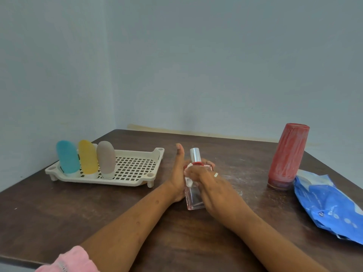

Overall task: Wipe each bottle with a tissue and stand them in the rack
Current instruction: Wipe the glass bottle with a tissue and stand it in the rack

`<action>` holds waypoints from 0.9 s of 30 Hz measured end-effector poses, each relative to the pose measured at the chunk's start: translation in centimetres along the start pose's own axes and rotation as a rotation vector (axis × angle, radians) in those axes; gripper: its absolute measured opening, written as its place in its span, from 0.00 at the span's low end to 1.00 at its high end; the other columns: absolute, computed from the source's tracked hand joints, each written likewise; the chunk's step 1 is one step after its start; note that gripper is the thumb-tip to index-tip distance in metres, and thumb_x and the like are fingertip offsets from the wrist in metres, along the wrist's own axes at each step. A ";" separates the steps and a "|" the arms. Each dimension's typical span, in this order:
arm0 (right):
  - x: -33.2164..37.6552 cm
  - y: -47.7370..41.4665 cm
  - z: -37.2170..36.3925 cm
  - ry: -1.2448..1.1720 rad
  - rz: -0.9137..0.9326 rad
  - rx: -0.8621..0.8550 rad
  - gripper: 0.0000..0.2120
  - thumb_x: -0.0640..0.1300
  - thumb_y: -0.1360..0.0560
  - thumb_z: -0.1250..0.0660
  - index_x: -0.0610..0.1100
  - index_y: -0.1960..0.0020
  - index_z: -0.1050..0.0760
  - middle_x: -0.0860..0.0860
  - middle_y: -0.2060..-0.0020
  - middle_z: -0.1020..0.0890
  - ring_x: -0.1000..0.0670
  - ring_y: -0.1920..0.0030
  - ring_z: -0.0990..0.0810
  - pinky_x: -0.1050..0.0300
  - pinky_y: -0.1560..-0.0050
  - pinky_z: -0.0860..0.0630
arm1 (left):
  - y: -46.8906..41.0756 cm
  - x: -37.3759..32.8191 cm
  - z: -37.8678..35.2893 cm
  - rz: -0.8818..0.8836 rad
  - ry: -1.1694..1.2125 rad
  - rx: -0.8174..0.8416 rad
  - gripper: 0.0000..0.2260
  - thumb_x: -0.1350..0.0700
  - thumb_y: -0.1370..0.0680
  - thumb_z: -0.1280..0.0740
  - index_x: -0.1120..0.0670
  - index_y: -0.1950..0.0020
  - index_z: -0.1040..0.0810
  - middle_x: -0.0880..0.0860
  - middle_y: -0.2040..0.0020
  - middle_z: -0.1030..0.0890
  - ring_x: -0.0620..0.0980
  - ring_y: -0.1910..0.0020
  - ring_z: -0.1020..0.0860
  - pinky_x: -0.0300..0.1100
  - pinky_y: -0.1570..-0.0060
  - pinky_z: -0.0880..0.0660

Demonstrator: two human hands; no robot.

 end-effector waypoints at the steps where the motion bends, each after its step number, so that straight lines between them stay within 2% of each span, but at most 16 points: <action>1: 0.1 0.1 0.0 0.012 0.021 0.021 0.17 0.40 0.21 0.43 0.58 0.38 0.39 0.53 0.45 0.21 0.56 0.55 0.22 0.66 0.56 0.26 | 0.0 -0.1 0.2 -0.002 0.001 -0.010 0.46 0.25 0.34 0.55 0.63 0.49 0.20 0.63 0.55 0.19 0.57 0.55 0.20 0.49 0.49 0.22; 4: 0.5 0.7 0.0 0.056 0.070 0.075 0.15 0.40 0.22 0.42 0.57 0.42 0.39 0.54 0.52 0.19 0.58 0.61 0.23 0.70 0.63 0.28 | 0.2 -0.5 0.4 -0.009 0.004 -0.034 0.45 0.26 0.32 0.56 0.63 0.49 0.20 0.64 0.55 0.20 0.57 0.57 0.19 0.48 0.53 0.20; 6: 0.2 0.6 0.4 0.066 0.065 0.026 0.14 0.40 0.22 0.40 0.56 0.43 0.36 0.56 0.54 0.21 0.62 0.63 0.26 0.74 0.64 0.32 | 0.2 -0.6 0.4 -0.022 0.005 -0.041 0.44 0.25 0.34 0.55 0.62 0.50 0.20 0.63 0.56 0.19 0.57 0.57 0.20 0.49 0.50 0.22; 8: -1.1 0.3 0.8 0.052 0.015 -0.106 0.12 0.39 0.23 0.38 0.52 0.42 0.29 0.56 0.47 0.23 0.62 0.51 0.26 0.73 0.53 0.30 | 0.2 -0.8 0.5 -0.046 -0.005 -0.060 0.42 0.26 0.35 0.53 0.60 0.50 0.21 0.61 0.56 0.18 0.55 0.56 0.19 0.51 0.48 0.23; 10: -2.7 0.2 1.2 0.018 -0.084 -0.243 0.12 0.39 0.23 0.37 0.49 0.42 0.25 0.59 0.40 0.27 0.63 0.40 0.32 0.76 0.41 0.36 | 0.3 -0.9 0.3 -0.066 -0.007 -0.071 0.39 0.27 0.35 0.51 0.59 0.50 0.21 0.58 0.56 0.17 0.54 0.56 0.18 0.51 0.49 0.22; 12: -3.7 0.3 1.3 0.027 -0.181 -0.303 0.14 0.41 0.23 0.40 0.48 0.39 0.24 0.61 0.40 0.29 0.66 0.39 0.36 0.79 0.41 0.41 | 0.4 -0.9 -0.1 -0.087 -0.036 -0.067 0.37 0.29 0.33 0.52 0.58 0.52 0.21 0.57 0.58 0.16 0.52 0.58 0.17 0.51 0.50 0.22; 14: -3.4 0.4 1.3 0.064 -0.201 -0.291 0.16 0.43 0.23 0.43 0.48 0.37 0.26 0.59 0.40 0.27 0.66 0.39 0.36 0.77 0.39 0.43 | 0.4 -0.9 -0.3 -0.104 -0.073 -0.067 0.35 0.31 0.32 0.52 0.58 0.55 0.21 0.57 0.61 0.16 0.51 0.60 0.17 0.48 0.53 0.21; 16: -2.0 0.2 1.4 0.127 -0.141 -0.276 0.17 0.44 0.23 0.45 0.46 0.38 0.25 0.53 0.40 0.24 0.60 0.37 0.34 0.71 0.36 0.40 | 0.4 -0.9 -0.4 -0.121 -0.083 -0.075 0.35 0.31 0.32 0.52 0.58 0.54 0.22 0.57 0.61 0.17 0.52 0.59 0.18 0.45 0.56 0.21; 18: -0.2 -0.2 1.4 0.183 -0.033 -0.260 0.17 0.44 0.25 0.45 0.43 0.41 0.24 0.49 0.43 0.22 0.54 0.39 0.29 0.66 0.37 0.34 | 0.6 -1.2 -0.6 -0.154 -0.093 -0.061 0.40 0.26 0.33 0.50 0.61 0.50 0.23 0.56 0.60 0.18 0.51 0.58 0.19 0.42 0.58 0.21; 20: 0.9 -0.5 0.9 0.279 0.046 -0.241 0.15 0.43 0.25 0.43 0.43 0.43 0.23 0.49 0.46 0.21 0.52 0.43 0.26 0.59 0.40 0.29 | 0.6 -1.3 -0.8 -0.174 -0.100 -0.030 0.48 0.20 0.41 0.42 0.63 0.47 0.23 0.56 0.59 0.18 0.50 0.57 0.19 0.41 0.58 0.22; 22: 0.9 -0.4 0.8 0.371 0.033 -0.252 0.14 0.44 0.26 0.42 0.46 0.43 0.24 0.52 0.46 0.22 0.52 0.43 0.25 0.57 0.41 0.31 | 0.6 -1.4 -1.0 -0.194 -0.116 -0.003 0.51 0.19 0.46 0.37 0.63 0.47 0.22 0.57 0.57 0.18 0.51 0.56 0.19 0.41 0.56 0.22; 24: 0.8 -0.2 1.1 0.437 0.001 -0.284 0.14 0.46 0.26 0.42 0.49 0.42 0.26 0.54 0.46 0.22 0.52 0.42 0.25 0.57 0.40 0.38 | 0.8 -1.5 -1.4 -0.212 -0.129 0.029 0.49 0.20 0.45 0.36 0.62 0.48 0.22 0.57 0.57 0.18 0.51 0.55 0.18 0.40 0.55 0.21; 27: 1.2 0.0 1.5 0.486 0.014 -0.309 0.14 0.47 0.26 0.42 0.50 0.42 0.27 0.54 0.45 0.22 0.50 0.41 0.26 0.56 0.43 0.39 | 0.9 -1.5 -1.9 -0.228 -0.130 0.046 0.45 0.21 0.45 0.35 0.60 0.50 0.21 0.55 0.58 0.17 0.49 0.56 0.18 0.39 0.55 0.21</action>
Point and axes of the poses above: each hand's wrist, its own y-axis away from the middle knuckle, its own z-axis out of the back of the hand, x = y × z, the point moved 7 cm from there along -y, towards the middle knuckle
